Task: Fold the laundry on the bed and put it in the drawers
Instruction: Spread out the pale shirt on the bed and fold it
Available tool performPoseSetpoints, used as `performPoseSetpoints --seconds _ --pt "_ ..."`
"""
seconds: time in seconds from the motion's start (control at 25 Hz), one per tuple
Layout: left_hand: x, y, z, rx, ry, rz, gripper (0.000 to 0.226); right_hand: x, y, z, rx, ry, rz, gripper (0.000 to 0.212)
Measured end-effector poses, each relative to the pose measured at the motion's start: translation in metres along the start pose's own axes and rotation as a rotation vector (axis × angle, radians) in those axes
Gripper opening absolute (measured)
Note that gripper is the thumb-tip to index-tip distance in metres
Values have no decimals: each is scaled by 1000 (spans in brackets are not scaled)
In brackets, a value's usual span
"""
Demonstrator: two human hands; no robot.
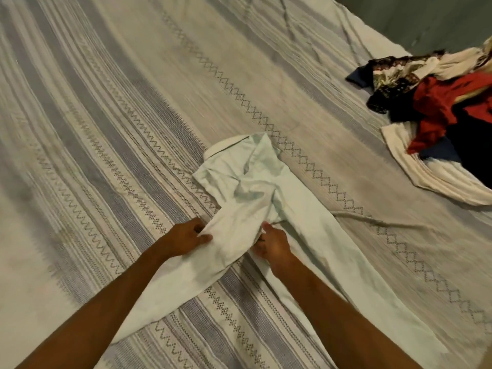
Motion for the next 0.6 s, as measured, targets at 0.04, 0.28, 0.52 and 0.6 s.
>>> performPoseSetpoints --seconds 0.04,0.28,0.52,0.6 --pt "-5 -9 -4 -29 46 -36 41 4 -4 -6 104 -42 -51 24" --pt "-61 24 -19 -80 336 60 27 -7 -27 10 173 -35 -47 32" --pt "-84 24 -41 -103 489 133 36 -12 -46 56 -104 -40 85 31" --pt "-83 7 -28 -226 425 126 32 -17 -31 65 -456 -175 396 37"
Point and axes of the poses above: each hand's wrist, its own x-axis towards the middle knuckle, its own z-axis out of the back of the hand, y = z × x, the point moved 7 cm from there along x, towards the middle knuckle, and after that the axes turned 8 degrees about -y, right-handed, at the moved point
